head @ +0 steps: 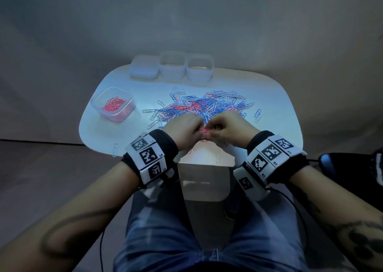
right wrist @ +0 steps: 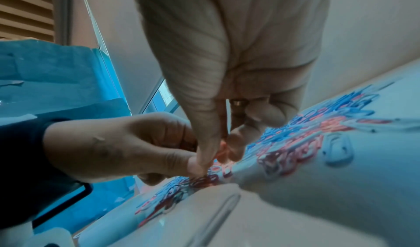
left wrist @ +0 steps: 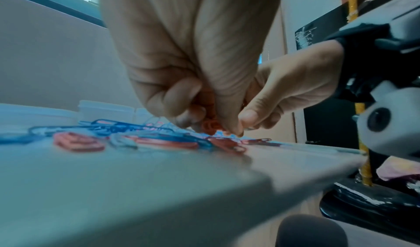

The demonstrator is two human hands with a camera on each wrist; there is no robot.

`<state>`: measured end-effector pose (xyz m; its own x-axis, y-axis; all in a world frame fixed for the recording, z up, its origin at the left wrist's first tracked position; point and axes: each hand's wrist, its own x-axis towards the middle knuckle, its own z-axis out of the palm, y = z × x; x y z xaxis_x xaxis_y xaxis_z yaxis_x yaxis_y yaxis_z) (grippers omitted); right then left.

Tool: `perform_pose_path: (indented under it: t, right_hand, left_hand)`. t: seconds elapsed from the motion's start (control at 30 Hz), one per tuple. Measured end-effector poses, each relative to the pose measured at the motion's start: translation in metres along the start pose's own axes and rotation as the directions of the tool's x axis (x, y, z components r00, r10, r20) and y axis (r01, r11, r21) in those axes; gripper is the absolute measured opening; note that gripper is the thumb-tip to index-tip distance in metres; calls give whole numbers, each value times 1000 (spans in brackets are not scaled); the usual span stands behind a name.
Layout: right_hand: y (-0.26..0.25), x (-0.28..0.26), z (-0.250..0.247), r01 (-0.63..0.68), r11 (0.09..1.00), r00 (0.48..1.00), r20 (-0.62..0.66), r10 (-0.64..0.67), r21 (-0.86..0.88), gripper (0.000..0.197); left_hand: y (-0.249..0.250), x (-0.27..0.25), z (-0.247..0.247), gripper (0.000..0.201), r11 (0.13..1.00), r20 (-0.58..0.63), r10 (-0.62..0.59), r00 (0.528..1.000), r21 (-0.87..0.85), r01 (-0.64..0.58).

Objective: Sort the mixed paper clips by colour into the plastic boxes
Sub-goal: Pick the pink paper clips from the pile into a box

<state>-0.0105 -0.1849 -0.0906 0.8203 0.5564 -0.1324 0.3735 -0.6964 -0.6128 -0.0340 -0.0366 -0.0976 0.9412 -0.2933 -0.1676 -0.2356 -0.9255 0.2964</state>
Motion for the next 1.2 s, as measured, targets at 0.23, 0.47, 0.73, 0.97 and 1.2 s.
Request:
perform_pose_path:
  t: [0.23,0.47,0.73,0.97,1.2]
  right_hand:
    - [8,2,-1,-24,987,998,64,14,161,17]
    - [9,-4,-7,-95,920,985,-95,141,381,18]
    - [-52,-12,15,150,969,953,-288,-89,197,19]
    - [-17,-3,13,-147,987,935,-316,160,63,16]
    - [-23,1,28,-288,934,952,-170,255,-211,22]
  left_hand:
    - [-8,-2,-4,13,963,-124,87,988,-245,-115]
    - [-4,-20,-9,20,478,-249,-336,908,-876,-63]
    - [26,-17,0,61,-854,131,-304,943,-477,-209]
    - [-27,-43,1,61,-791,307,-384,871,-596,-139]
    - [-10,-59,5,31,535,44,-455,889,-785,313]
